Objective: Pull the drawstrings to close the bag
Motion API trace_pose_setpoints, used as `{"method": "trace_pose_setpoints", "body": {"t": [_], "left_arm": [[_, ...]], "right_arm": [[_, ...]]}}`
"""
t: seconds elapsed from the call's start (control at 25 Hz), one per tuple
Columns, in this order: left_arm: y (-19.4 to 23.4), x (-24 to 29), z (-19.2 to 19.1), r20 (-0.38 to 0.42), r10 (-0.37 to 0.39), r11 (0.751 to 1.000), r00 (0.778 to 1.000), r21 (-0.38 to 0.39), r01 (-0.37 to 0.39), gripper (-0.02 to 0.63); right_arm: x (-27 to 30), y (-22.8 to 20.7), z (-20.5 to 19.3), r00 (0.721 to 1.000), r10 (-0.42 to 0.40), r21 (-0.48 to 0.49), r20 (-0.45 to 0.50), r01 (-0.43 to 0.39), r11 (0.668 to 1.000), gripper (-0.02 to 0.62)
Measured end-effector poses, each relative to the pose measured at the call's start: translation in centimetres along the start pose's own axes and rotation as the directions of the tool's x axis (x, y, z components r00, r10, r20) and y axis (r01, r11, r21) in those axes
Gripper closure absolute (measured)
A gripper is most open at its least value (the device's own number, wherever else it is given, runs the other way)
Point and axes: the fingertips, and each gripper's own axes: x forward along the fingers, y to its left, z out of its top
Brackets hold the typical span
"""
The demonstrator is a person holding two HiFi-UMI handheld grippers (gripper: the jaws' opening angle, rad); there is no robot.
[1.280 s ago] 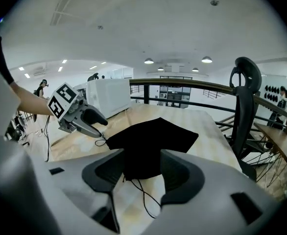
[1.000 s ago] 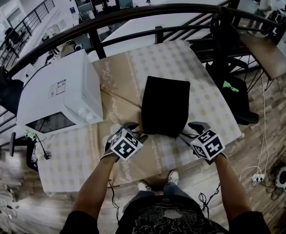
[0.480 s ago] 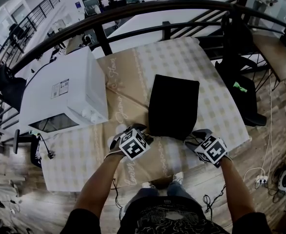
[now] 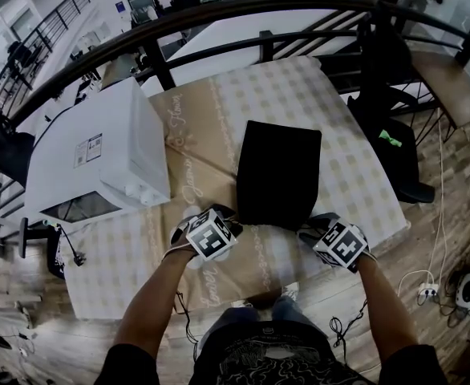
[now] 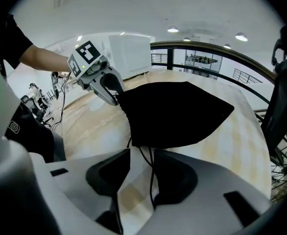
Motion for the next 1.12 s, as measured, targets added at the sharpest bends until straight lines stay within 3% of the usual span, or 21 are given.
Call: {"method": "trace_pose_setpoints", "body": {"t": [0.48, 0.72, 1.0, 1.12], "left_arm": [[0.01, 0.35, 0.28, -0.046, -0.066, 0.997, 0.997, -0.035, 0.064, 0.467], [-0.43, 0.28, 0.54, -0.065, -0.077, 0.997, 0.995, -0.019, 0.075, 0.545], [-0.72, -0.04, 0.05, -0.115, -0.024, 0.999, 0.993, 0.028, 0.027, 0.577], [-0.53, -0.26, 0.07, -0.111, -0.006, 1.0, 0.994, 0.012, 0.007, 0.577]], "right_arm": [[0.86, 0.19, -0.19, 0.999, 0.02, -0.029, -0.041, -0.022, 0.999, 0.511], [0.74, 0.04, -0.26, 0.999, 0.019, -0.014, -0.035, -0.019, 1.0, 0.549], [0.74, 0.48, -0.42, 0.999, 0.019, -0.012, -0.035, -0.019, 1.0, 0.566], [0.67, 0.58, -0.46, 0.999, 0.02, -0.006, -0.031, -0.021, 1.0, 0.569]]}}
